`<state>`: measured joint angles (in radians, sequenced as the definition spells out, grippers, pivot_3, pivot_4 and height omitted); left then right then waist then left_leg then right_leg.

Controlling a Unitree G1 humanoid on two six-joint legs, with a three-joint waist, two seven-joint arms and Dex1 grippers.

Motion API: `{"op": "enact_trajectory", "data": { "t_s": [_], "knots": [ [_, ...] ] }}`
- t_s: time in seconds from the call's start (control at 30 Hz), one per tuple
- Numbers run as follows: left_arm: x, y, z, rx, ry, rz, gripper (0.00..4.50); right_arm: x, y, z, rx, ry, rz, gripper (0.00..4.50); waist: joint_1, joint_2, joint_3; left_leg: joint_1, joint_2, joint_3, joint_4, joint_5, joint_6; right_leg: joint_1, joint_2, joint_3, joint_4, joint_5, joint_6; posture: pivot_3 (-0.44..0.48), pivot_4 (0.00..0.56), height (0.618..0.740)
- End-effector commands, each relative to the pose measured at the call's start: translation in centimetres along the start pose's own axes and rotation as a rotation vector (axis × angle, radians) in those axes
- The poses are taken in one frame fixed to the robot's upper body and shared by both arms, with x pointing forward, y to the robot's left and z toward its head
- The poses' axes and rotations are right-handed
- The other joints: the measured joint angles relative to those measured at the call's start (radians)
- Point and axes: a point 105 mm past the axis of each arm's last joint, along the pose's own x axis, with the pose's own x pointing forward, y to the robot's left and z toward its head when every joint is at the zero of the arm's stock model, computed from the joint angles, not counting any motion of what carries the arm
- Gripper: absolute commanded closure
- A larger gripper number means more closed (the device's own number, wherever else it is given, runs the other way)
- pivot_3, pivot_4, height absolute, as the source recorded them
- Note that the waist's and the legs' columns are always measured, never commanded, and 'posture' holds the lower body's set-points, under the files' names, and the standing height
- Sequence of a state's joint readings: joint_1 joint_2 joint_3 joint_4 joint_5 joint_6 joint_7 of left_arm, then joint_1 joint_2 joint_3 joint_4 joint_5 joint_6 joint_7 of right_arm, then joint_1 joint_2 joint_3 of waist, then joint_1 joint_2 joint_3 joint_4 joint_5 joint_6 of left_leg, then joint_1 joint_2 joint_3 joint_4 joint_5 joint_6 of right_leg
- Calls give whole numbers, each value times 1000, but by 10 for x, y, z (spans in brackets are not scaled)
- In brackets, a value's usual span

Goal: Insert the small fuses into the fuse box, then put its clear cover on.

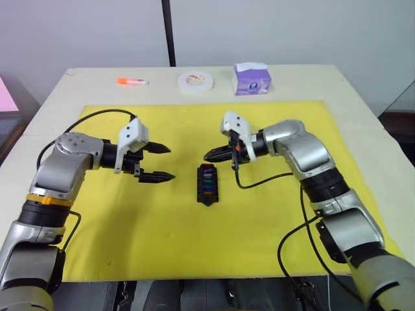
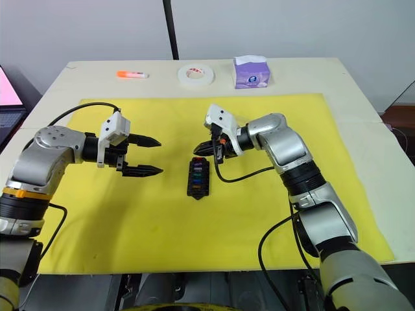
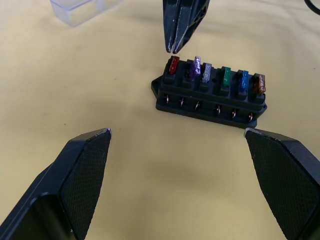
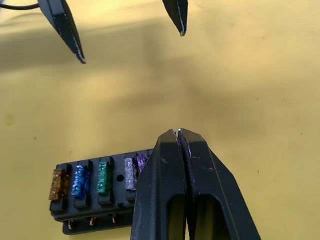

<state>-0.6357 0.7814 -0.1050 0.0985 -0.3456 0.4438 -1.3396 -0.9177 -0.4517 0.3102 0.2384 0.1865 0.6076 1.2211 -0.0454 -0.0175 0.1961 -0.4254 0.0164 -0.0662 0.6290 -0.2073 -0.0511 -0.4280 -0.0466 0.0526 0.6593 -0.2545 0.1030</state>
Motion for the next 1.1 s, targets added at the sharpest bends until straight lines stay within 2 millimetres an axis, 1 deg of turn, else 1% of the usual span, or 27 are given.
{"op": "enact_trajectory", "data": {
  "t_s": [0.03,0.27,0.37,0.7,0.83,1.1],
  "knots": [
    [-4,1,6,37,-1,3,0,1,2,7,-40,-15,-1,4464,0,0,0,0,0,0,0,0,0,0,0,0,0,0,0,0,150,740],
    [-3,0,6,38,-2,4,0,5,2,-4,-35,20,-6,4464,0,0,0,0,0,0,0,0,0,0,0,0,0,0,0,0,150,740],
    [-2,0,5,40,-1,4,0,8,0,-8,-27,32,-24,4464,0,0,0,0,0,0,0,0,0,0,0,0,0,0,0,0,150,740],
    [-2,0,5,45,2,6,0,10,1,-20,-3,82,-23,4464,0,0,0,0,0,0,0,0,0,0,0,0,1,0,0,0,150,740],
    [-2,0,4,49,4,9,0,12,2,-31,13,129,-20,4464,1,0,0,1,0,0,0,0,0,0,0,0,1,0,0,0,150,740],
    [-2,0,3,57,9,15,0,13,5,-47,47,192,-15,4464,1,0,0,2,0,0,0,0,0,1,0,0,2,0,0,0,150,740]
  ]
}}
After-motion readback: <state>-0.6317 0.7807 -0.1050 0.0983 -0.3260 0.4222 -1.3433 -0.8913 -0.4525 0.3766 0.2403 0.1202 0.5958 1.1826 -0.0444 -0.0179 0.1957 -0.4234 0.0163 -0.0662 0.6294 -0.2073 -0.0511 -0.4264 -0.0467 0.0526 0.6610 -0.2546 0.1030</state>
